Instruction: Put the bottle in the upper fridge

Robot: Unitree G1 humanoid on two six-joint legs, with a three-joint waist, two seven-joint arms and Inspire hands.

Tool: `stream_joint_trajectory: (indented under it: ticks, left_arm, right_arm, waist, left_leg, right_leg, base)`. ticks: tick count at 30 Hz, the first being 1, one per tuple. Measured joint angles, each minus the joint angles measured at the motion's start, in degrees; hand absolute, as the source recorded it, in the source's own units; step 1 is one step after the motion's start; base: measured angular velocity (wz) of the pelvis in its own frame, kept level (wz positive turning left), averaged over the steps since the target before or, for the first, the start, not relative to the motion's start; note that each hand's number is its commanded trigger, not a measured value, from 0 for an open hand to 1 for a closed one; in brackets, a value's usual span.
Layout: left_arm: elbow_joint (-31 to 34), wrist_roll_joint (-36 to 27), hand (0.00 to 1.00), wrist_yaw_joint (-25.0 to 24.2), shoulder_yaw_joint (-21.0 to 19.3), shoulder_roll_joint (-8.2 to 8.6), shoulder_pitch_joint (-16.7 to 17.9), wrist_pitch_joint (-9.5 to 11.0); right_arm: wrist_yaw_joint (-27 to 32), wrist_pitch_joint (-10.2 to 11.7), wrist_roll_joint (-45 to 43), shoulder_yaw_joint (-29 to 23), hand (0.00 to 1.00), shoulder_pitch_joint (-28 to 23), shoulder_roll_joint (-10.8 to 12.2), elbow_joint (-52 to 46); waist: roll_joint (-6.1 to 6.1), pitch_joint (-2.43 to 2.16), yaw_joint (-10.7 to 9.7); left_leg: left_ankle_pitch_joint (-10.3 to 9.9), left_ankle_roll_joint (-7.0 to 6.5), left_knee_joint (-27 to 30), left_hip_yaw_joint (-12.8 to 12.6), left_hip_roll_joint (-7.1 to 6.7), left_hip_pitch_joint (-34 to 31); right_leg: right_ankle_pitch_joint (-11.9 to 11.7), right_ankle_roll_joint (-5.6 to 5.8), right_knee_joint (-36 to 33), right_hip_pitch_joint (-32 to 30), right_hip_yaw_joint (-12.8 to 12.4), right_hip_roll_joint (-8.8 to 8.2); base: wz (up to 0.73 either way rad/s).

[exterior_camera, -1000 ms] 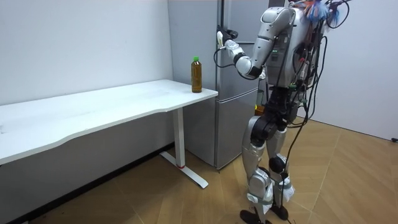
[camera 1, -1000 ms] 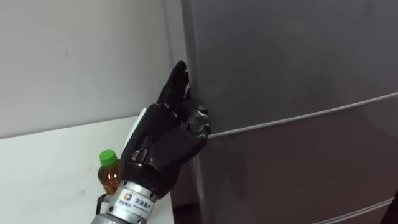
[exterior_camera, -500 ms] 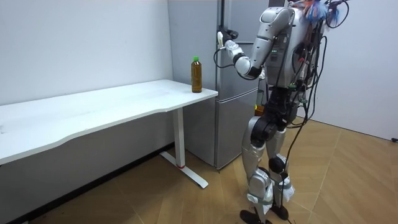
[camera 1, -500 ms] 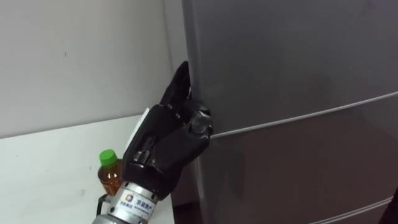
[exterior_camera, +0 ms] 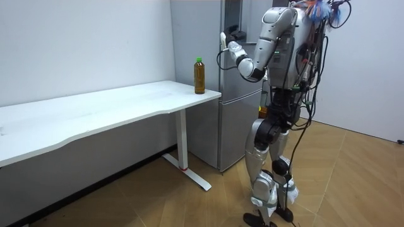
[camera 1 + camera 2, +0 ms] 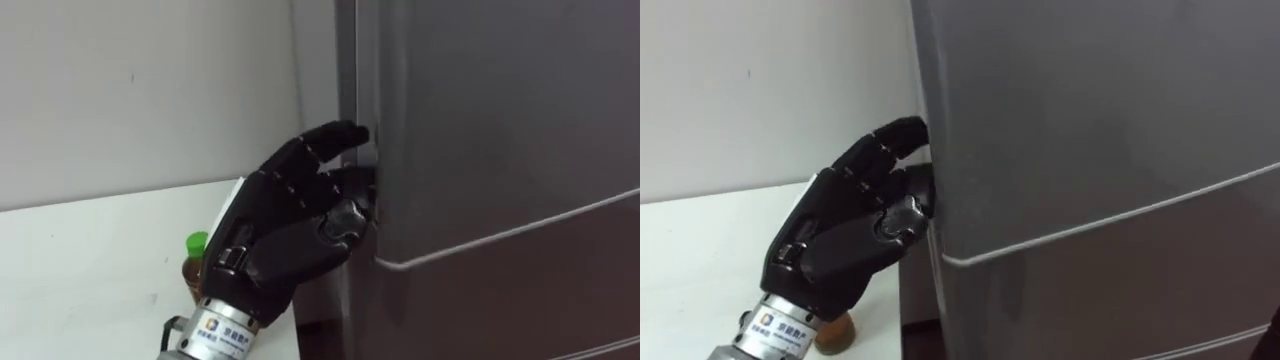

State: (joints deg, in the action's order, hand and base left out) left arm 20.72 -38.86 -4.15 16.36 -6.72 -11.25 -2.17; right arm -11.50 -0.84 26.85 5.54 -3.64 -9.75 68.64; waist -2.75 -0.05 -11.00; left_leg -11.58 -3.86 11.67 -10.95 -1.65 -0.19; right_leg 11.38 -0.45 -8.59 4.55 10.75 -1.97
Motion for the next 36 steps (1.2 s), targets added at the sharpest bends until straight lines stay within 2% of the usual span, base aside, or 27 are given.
stream_joint_trajectory:
  ticks: [3,4,5,8,11,13,18,21,27,33,36]
  left_arm:
    - [1.43,-0.58,0.53,-1.57,2.33,-1.19,-0.01,0.00]
    - [1.54,-0.58,0.51,-1.80,2.75,-1.29,-0.02,0.00]
    - [1.60,-0.71,0.38,-2.32,3.37,-1.26,-0.07,-0.04]
    - [1.59,-0.91,0.19,-3.56,4.80,-1.29,-0.07,-0.49]
    - [1.59,-0.91,0.12,-5.18,5.75,-1.29,-0.07,-0.63]
    - [1.59,-0.92,0.11,-6.29,6.23,-1.30,-0.13,-0.92]
    - [1.59,-0.91,0.10,-11.49,7.53,-1.78,-0.25,-2.50]
    - [1.59,-0.91,0.08,-13.21,7.54,-1.78,-0.30,-2.53]
    - [1.59,-0.90,0.00,-15.11,7.54,-1.79,-0.60,-2.54]
    - [1.59,-0.90,0.00,-15.53,7.54,-1.67,-0.72,-2.59]
    - [1.59,-0.77,0.00,-15.54,8.05,-1.64,-0.98,-2.74]
  right_arm:
    - [0.02,0.01,-0.05,0.02,0.00,0.23,-0.15,-0.06]
    - [0.02,0.01,-0.13,0.03,0.00,0.25,-0.17,-0.06]
    - [0.04,0.01,-0.12,0.02,0.00,0.25,-0.23,-0.08]
    - [0.08,-0.01,-0.11,-0.02,0.00,0.04,-0.27,-0.15]
    - [0.07,-0.01,-0.11,0.00,0.00,-0.04,-0.35,-0.52]
    - [0.06,-0.01,-0.11,0.00,0.00,-0.07,-0.62,-0.58]
    - [0.05,-0.02,-0.12,0.00,0.00,-0.10,-1.02,-0.58]
    - [0.04,-0.02,-0.11,-0.05,0.00,-0.11,-1.09,-0.58]
    - [-0.45,-0.03,-0.09,-0.05,0.00,0.02,-1.09,-0.58]
    - [-0.56,-0.08,-0.04,-0.03,0.00,0.13,-1.10,-0.55]
    - [-0.49,-0.12,0.18,0.11,0.00,0.22,-1.23,-0.31]
  waist:
    - [-0.02,-0.01,0.07]
    - [-0.02,-0.01,0.05]
    - [-0.02,-0.01,0.00]
    - [-0.07,0.01,-0.12]
    - [0.00,0.08,-0.83]
    - [-0.54,-0.18,-1.33]
    - [-0.87,-0.09,-1.49]
    - [-0.73,0.01,-1.65]
    - [-0.09,0.47,-1.71]
    - [-0.16,0.44,-1.69]
    - [-0.49,0.28,-1.68]
  left_leg:
    - [0.00,0.00,0.01,-0.14,0.04,-0.06]
    - [0.00,-0.02,0.01,-0.16,0.04,-0.06]
    - [-0.03,-0.09,0.00,-0.21,0.04,-0.03]
    - [-0.04,-0.19,0.04,-0.63,0.11,0.12]
    - [-0.04,-0.22,0.03,-0.69,0.12,0.56]
    - [-0.05,-0.23,-0.02,-0.83,0.13,0.80]
    - [-0.04,-0.19,-0.14,-1.44,0.39,1.57]
    - [-0.03,-0.18,-0.31,-1.46,0.40,1.72]
    - [-0.04,-0.18,-0.67,-1.50,0.33,1.69]
    - [-0.05,-0.16,-0.89,-1.55,0.25,1.61]
    - [-0.05,-0.16,-0.87,-1.55,0.21,1.57]
  right_leg:
    - [-0.01,0.00,-0.39,-0.32,-0.63,0.04]
    - [-0.01,0.00,-0.50,-0.39,-0.74,0.04]
    - [-0.01,0.00,-0.71,-0.47,-0.82,0.02]
    - [-0.02,0.03,-1.15,-0.67,-1.19,-0.01]
    - [-0.06,0.05,-1.23,-0.43,-1.21,0.00]
    - [-0.06,0.05,-1.30,-0.38,-1.33,0.00]
    - [-0.02,-0.13,-1.05,-0.29,-1.97,0.16]
    - [-0.01,-0.13,-1.07,-0.41,-2.42,0.25]
    - [0.00,-0.12,-0.90,-0.73,-2.72,0.31]
    - [0.00,-0.11,-0.86,-0.77,-2.80,0.30]
    - [-0.05,-0.10,-0.27,-0.53,-2.78,0.30]
  base:
    - [-0.01]
    - [-0.05]
    - [-0.05]
    - [-0.09]
    - [-0.09]
    - [-0.09]
    - [-0.14]
    - [-0.09]
    - [-0.04]
    - [0.00]
    - [0.00]
